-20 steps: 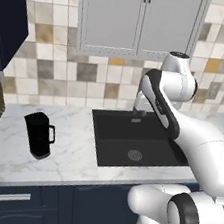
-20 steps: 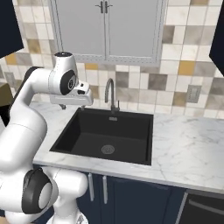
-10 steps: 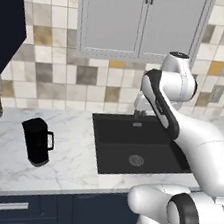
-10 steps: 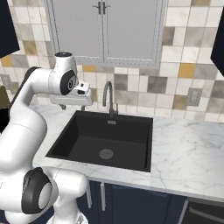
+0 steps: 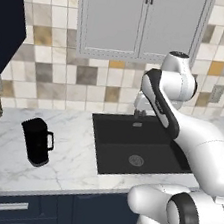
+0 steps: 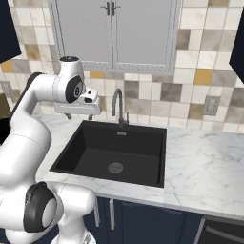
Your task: Turn on the sink faucet and place the jug under the water for a few seconds to fill it up.
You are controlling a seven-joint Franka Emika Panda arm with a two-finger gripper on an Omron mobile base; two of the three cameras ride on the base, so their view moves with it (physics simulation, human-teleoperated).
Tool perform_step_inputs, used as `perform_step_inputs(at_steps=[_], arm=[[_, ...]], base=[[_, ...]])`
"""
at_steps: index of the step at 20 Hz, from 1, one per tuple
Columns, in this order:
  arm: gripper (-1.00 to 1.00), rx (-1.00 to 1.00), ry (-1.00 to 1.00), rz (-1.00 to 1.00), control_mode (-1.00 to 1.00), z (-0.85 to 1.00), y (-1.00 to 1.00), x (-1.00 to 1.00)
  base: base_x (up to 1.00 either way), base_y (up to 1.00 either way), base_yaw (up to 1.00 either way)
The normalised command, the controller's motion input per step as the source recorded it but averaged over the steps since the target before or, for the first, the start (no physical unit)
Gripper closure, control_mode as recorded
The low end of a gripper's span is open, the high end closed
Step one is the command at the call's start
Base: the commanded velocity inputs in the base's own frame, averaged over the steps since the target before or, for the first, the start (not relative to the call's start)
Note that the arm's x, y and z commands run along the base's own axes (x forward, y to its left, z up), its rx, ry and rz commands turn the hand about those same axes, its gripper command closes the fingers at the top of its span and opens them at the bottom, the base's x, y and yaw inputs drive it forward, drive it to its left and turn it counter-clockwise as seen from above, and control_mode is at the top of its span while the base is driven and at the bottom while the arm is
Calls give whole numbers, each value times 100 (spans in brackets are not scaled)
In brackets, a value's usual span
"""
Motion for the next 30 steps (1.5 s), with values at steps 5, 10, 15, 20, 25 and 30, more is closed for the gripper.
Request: perform_step_inputs(at_steps=[5,10,15,20,25,30], arm=[[-100,0,0,0,100,0,0,0],[-100,0,0,0,-100,-12,-5,3],[-100,17,-16,1,-100,-65,-76,25],[-100,32,-28,11,-100,-62,-98,54],[-100,24,-16,8,-100,-44,-68,63],[-100,1,-1,6,-100,-39,-18,57]], base=[[0,0,0],[2,-1,0],[0,0,0],[0,0,0],[0,0,0],[0,0,0]])
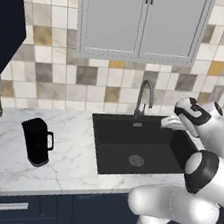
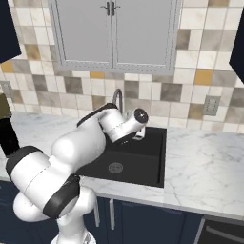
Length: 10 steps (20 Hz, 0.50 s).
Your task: Turn on the sink faucet and place the jug under the water for a few seconds to fill it up.
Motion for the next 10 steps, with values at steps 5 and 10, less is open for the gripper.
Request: perform_step_inputs(at_steps=[5,10], arm=[[-100,9,-24,17,-100,-4,-28,42],[-100,3,-31,24,-100,-1,-5,30]], base=[[0,0,0],[0,0,0]])
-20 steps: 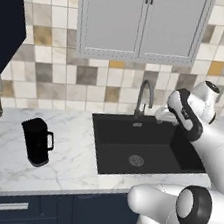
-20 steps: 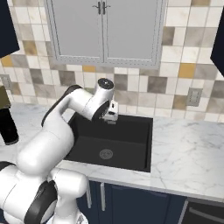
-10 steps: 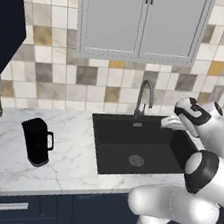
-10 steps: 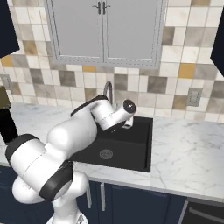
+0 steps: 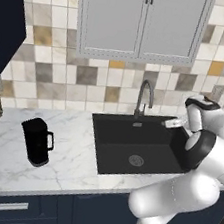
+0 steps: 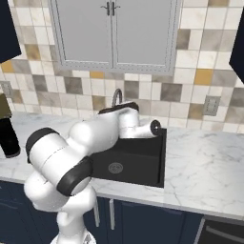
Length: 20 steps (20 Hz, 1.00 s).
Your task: Turn on the sink faucet and place the jug under the water for a few seconds to fill it up.
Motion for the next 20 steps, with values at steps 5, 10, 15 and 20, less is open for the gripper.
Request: perform_step_inputs(at_steps=[5,10,15,20], arm=[[-100,0,-24,22,-100,0,0,22],[-100,0,-23,21,-100,-4,0,25],[-100,4,-30,13,-100,0,1,40],[-100,6,-23,11,-100,-1,2,32]], base=[[0,0,0],[0,0,0],[0,0,0],[0,0,0]])
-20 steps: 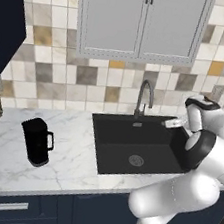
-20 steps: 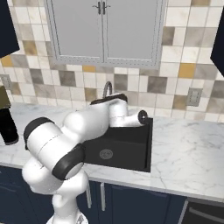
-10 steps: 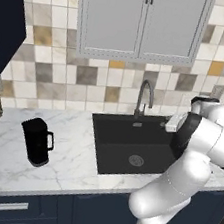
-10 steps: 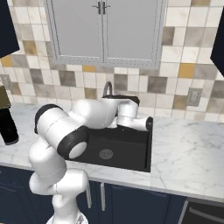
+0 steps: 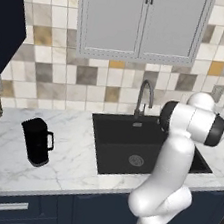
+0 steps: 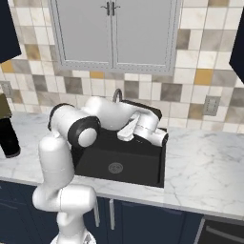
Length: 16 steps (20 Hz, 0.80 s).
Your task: Turn on the sink faucet and place the jug under the water for a few seconds to fill it up.
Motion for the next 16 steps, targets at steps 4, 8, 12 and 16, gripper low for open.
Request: perform_step_inputs(at_steps=[4,8,12,16], arm=[[-100,4,0,13,-100,-10,0,38],[-100,4,0,12,-100,-8,0,52],[-100,1,0,7,-100,-9,4,53],[-100,0,1,1,-100,-23,29,38]], base=[[0,0,0],[0,0,0],[0,0,0],[0,0,0]])
